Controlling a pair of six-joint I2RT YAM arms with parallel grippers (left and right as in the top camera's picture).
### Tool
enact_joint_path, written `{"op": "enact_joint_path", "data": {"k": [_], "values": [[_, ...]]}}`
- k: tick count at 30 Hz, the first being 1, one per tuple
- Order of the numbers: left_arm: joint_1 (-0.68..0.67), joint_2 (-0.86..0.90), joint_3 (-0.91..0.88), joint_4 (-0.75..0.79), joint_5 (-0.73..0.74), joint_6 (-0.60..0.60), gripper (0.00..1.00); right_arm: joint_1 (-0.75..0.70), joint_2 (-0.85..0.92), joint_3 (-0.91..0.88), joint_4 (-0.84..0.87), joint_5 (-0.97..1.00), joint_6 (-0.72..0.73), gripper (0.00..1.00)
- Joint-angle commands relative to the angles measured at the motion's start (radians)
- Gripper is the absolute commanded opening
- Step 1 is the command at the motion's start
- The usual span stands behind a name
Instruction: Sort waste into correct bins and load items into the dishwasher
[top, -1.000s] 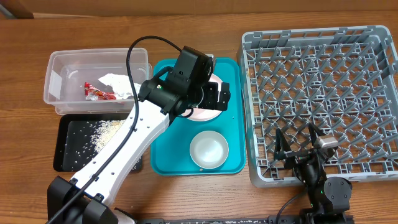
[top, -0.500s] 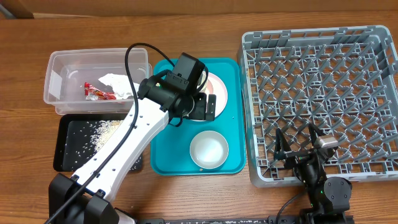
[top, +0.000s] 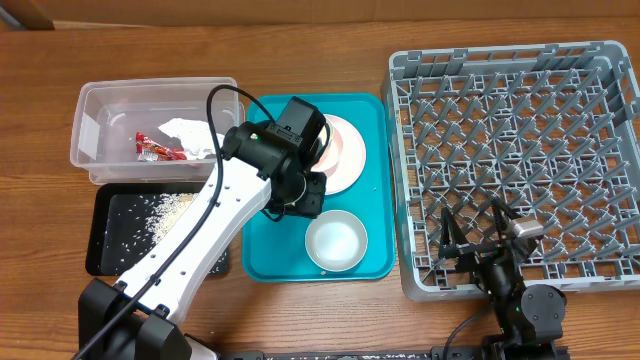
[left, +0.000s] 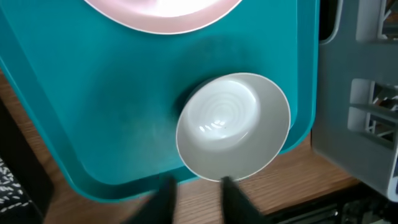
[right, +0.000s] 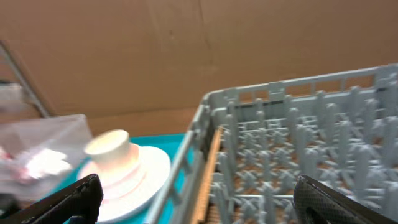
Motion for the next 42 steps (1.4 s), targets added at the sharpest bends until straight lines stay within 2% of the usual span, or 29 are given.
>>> {"op": "enact_joint_path", "data": {"k": [1,8,10,12,17,21,24,31,42], "values": [[0.006,0.01,-0.04,0.018,0.037,0.026,0.09,-0.002,-0.006,0.008,0.0,-0.036,0.11,1.0],[0.006,0.01,-0.087,0.07,0.022,0.022,0.04,-0.002,0.057,0.243,-0.27,0.012,0.143,1.0],[0.006,0.01,-0.108,0.098,-0.018,-0.004,0.14,-0.002,0.117,0.352,-0.356,0.021,0.138,1.0],[0.006,0.01,-0.126,0.111,-0.053,-0.039,0.18,-0.002,0.187,0.459,-0.435,0.02,0.135,1.0],[0.006,0.011,-0.187,0.16,-0.085,-0.087,0.41,-0.002,0.401,0.755,-0.669,-0.027,0.136,1.0],[0.006,0.011,-0.257,0.211,-0.001,-0.089,0.35,-0.002,0.5,0.9,-0.722,-0.23,0.136,1.0],[0.005,0.011,-0.321,0.267,0.049,-0.09,0.32,-0.002,0.518,0.92,-0.705,-0.293,0.135,1.0],[0.005,0.011,-0.388,0.315,0.064,-0.103,0.33,-0.002,0.533,0.919,-0.83,-0.127,0.132,0.92],[0.004,0.011,-0.418,0.389,0.063,-0.109,0.35,-0.002,0.648,0.918,-0.958,-0.106,0.032,0.84]]}}
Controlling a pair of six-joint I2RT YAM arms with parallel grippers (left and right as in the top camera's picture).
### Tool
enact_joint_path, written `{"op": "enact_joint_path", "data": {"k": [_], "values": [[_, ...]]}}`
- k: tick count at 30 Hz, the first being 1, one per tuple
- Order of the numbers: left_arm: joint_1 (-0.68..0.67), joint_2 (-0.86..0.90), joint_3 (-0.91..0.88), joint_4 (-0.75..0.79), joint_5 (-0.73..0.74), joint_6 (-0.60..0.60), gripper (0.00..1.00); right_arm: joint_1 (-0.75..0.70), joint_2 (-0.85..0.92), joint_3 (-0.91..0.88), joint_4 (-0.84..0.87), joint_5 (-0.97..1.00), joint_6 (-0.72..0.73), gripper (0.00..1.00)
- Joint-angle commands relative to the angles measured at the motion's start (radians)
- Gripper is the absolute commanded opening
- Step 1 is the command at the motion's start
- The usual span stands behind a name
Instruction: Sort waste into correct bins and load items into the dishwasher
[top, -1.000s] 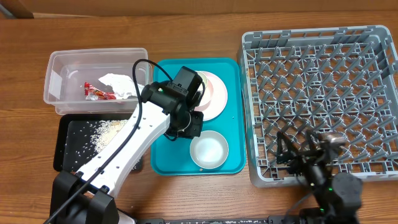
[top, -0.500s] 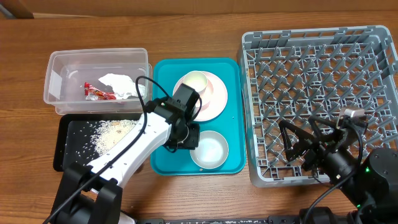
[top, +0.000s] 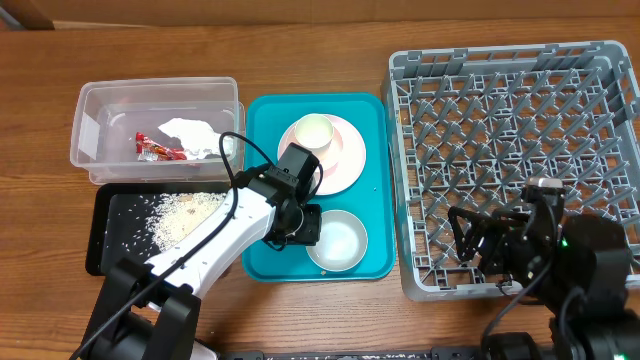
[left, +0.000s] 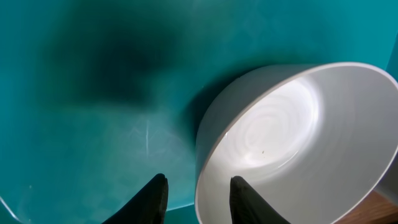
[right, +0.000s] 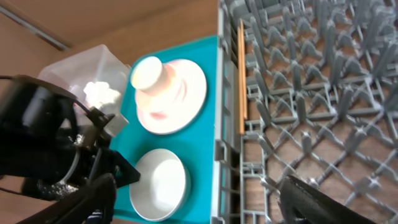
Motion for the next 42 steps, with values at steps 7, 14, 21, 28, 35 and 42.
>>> {"op": "enact_joint_path", "data": {"k": [7,14,21,28,35,42], "values": [[0.003,0.012,-0.019,0.014,-0.011,-0.014,0.31,-0.002,0.127,0.018,-0.021,0.013,-0.034,0.68],[0.003,0.014,-0.042,0.036,-0.011,-0.02,0.3,-0.002,0.203,0.018,-0.035,0.013,-0.037,0.68],[0.003,0.014,-0.079,0.075,-0.008,-0.036,0.2,-0.002,0.269,0.018,-0.041,0.004,-0.037,0.68],[0.003,0.014,-0.073,0.074,-0.008,-0.036,0.04,0.008,0.292,0.02,-0.028,-0.018,-0.061,0.68],[0.003,-0.005,-0.008,0.005,-0.008,-0.035,0.04,0.045,0.306,0.1,-0.055,-0.019,-0.103,0.69],[0.003,-0.035,0.115,-0.111,-0.008,-0.012,0.04,0.174,0.391,0.151,-0.068,-0.017,-0.117,0.69]]}}
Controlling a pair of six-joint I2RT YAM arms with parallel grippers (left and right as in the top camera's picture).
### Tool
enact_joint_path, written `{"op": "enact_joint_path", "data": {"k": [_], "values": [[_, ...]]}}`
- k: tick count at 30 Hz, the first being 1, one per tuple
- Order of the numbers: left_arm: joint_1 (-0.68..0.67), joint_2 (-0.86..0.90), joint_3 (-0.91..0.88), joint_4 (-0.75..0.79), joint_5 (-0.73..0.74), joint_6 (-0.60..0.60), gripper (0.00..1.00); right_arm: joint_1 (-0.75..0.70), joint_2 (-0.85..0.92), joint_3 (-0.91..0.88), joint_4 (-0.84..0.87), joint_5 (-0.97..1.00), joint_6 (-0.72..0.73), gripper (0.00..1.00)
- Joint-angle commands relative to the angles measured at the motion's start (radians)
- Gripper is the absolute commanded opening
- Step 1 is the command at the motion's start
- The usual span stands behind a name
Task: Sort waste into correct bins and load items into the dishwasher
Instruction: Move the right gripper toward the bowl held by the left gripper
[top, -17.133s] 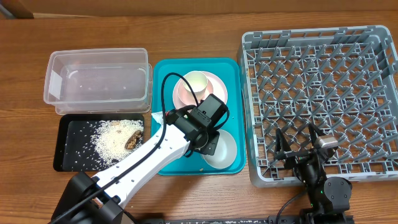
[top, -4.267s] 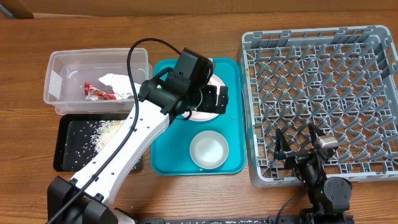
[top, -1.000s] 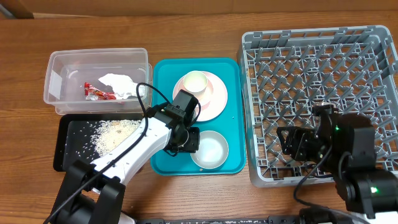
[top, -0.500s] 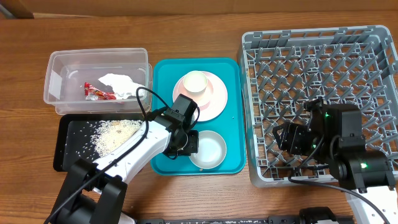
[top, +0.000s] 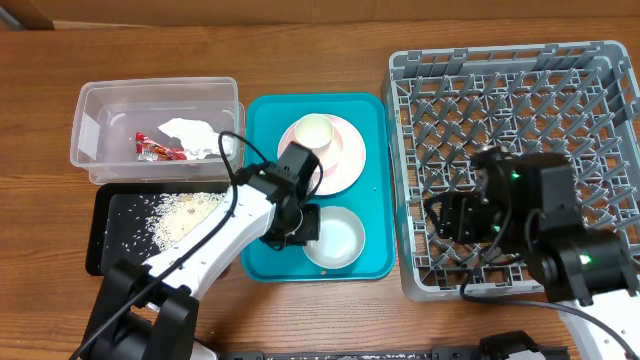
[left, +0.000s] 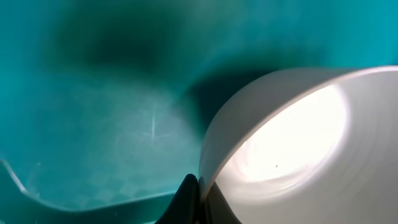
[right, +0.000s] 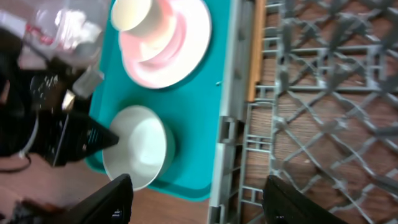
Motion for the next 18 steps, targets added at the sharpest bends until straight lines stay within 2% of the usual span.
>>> {"op": "enact_joint_path", "data": {"k": [1,6,11,18], "values": [[0.003,-0.035,0.079,-0.035,-0.002,0.019,0.04,0.079,0.054,0.027,0.005,-0.003,-0.018,0.69],[0.003,-0.035,0.13,-0.083,0.0,0.026,0.04,0.229,0.152,0.027,0.03,0.1,-0.01,0.68],[0.003,-0.035,0.142,-0.086,0.025,0.059,0.04,0.331,0.234,0.027,0.098,0.114,-0.01,0.67],[0.003,-0.035,0.142,-0.085,0.037,0.06,0.04,0.371,0.331,0.026,0.131,0.178,-0.01,0.67]]}}
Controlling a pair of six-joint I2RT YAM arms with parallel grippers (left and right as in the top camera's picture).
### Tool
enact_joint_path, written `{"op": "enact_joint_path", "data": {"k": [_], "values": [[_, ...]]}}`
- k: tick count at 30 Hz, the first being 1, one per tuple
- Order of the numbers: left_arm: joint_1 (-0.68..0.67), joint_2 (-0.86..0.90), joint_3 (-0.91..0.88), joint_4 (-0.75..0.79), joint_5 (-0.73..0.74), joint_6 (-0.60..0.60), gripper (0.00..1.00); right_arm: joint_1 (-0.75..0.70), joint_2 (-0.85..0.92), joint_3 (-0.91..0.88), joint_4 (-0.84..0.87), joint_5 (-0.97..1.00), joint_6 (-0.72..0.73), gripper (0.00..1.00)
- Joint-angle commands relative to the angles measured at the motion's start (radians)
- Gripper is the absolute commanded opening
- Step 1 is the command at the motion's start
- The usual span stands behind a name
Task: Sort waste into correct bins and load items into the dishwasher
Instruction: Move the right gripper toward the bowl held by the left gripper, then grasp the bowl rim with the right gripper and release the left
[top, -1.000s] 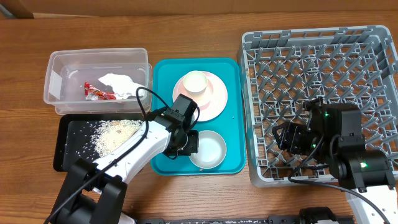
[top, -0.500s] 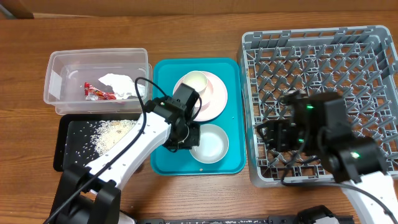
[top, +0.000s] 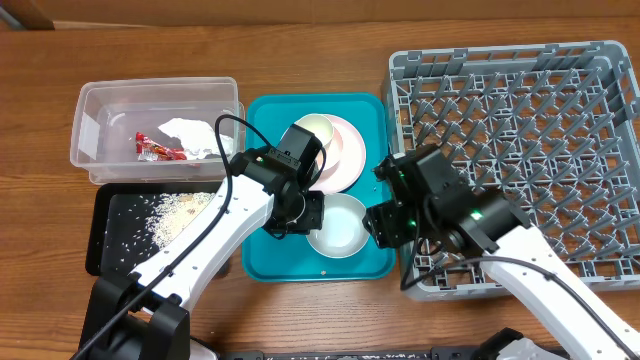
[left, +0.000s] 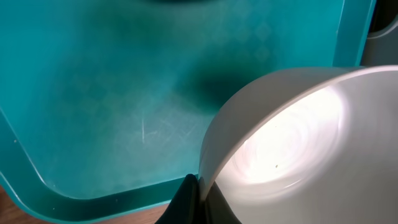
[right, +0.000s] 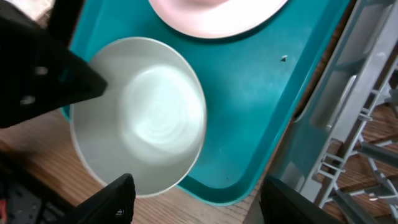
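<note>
A white bowl (top: 340, 225) hangs a little above the teal tray (top: 265, 130), tilted. My left gripper (top: 303, 215) is shut on its left rim. The left wrist view shows the two fingertips (left: 198, 186) pinching the rim of the bowl (left: 298, 149). My right gripper (top: 385, 222) is open just right of the bowl, over the tray's right edge. In the right wrist view the bowl (right: 140, 124) lies ahead of the spread right gripper (right: 196, 199), which holds nothing. A pink plate (top: 345, 160) with a cream cup (top: 312, 130) sits at the tray's back.
The grey dish rack (top: 520, 150) fills the right side, with a wooden chopstick along its left edge. A clear bin (top: 150, 120) at the back left holds a red wrapper and tissue. A black tray (top: 130, 225) with scattered crumbs lies in front of it.
The bowl has come up off the tray, my left gripper still shut on its rim. My right gripper has moved left from over the rack to beside the bowl.
At first my left gripper hung open above the bowl and my right arm was at the rack's front edge. Then the left fingers stood astride the bowl's rim. They shut on it while the right arm was over the rack. Now the bowl is raised, the right gripper beside it.
</note>
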Motion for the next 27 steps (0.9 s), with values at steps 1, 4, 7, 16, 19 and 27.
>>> {"op": "enact_joint_path", "data": {"k": [1,4,7,16,19,27], "values": [[0.003,-0.024,0.026,0.007,0.032,0.026,0.04,0.006,0.039,0.021,0.01,0.039,-0.003,0.66],[0.003,-0.025,0.026,0.012,0.054,0.039,0.04,0.006,0.074,0.021,0.017,0.034,-0.003,0.66],[0.003,-0.025,0.026,0.016,0.058,0.039,0.04,0.006,0.093,0.021,0.034,0.01,-0.003,0.64],[0.003,-0.025,0.026,0.045,0.107,0.046,0.04,0.006,0.128,0.02,0.066,-0.031,0.0,0.56],[0.003,-0.025,0.026,0.053,0.13,0.046,0.04,0.006,0.129,0.02,0.068,-0.032,0.001,0.5],[0.003,-0.025,0.026,0.074,0.172,0.047,0.04,0.006,0.129,0.019,0.062,-0.031,0.001,0.38]]}}
